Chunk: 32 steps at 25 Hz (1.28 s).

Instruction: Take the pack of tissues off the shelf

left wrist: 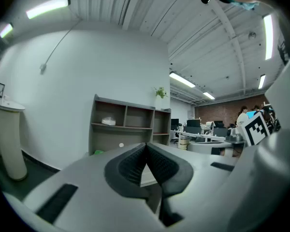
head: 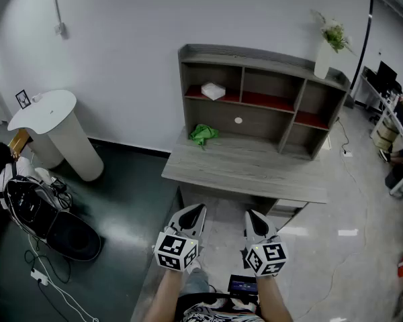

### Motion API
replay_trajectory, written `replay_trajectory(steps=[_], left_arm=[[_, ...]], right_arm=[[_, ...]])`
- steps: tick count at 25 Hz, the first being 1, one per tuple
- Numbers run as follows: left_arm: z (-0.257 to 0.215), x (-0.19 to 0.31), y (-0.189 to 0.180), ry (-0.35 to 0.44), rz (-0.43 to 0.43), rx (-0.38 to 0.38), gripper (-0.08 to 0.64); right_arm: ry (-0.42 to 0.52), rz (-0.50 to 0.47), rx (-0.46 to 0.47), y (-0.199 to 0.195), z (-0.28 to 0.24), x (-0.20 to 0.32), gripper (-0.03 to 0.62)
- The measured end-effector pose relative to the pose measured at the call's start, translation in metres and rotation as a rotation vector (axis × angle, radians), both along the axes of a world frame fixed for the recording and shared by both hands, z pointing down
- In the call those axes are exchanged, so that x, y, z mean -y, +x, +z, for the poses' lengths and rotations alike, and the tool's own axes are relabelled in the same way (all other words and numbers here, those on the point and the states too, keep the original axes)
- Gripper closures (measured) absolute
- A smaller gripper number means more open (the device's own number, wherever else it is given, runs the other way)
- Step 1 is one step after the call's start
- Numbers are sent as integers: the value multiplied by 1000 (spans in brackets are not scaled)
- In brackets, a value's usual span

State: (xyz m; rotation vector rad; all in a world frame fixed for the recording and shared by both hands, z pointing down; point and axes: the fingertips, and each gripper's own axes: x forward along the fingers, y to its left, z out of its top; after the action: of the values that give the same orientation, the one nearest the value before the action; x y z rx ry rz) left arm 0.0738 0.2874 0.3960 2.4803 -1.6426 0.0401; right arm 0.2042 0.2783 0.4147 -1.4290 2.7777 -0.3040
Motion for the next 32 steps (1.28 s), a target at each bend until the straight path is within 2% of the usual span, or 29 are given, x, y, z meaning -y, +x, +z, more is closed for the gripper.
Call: replay_trajectory(steps=[3,6,10,12,16,21,27,32], left_arm=[[-5,2,-14,15,-35,1,554],[-6,3,-18,14,-31,0,554],[-8,0,-19,8,-13,-69,554],[-8,-1,-22,7,-19,-77,554],[-6,1,-26,6,-38,-69,554],[2,17,-23,-14,-20,-23,554],[12,68,-28,-20,-22,6,554],[18,136,-55,-6,-31,-21,554]], right_arm=[[12,-27,-13,-7,-1,-4,586],[34,-69,-39,-17,-2,-10,586],[43,-107,-55,-26,-3,-12,586],[51,-132,-61,-31,-6,-12,586],[53,-143,-74,-35,-7,-9,587],[118,-147,-134,-42,-15,-1,586],[92,-122,-111,-46,-5,49,586],[59,-71,-131,-57,10,117,586]])
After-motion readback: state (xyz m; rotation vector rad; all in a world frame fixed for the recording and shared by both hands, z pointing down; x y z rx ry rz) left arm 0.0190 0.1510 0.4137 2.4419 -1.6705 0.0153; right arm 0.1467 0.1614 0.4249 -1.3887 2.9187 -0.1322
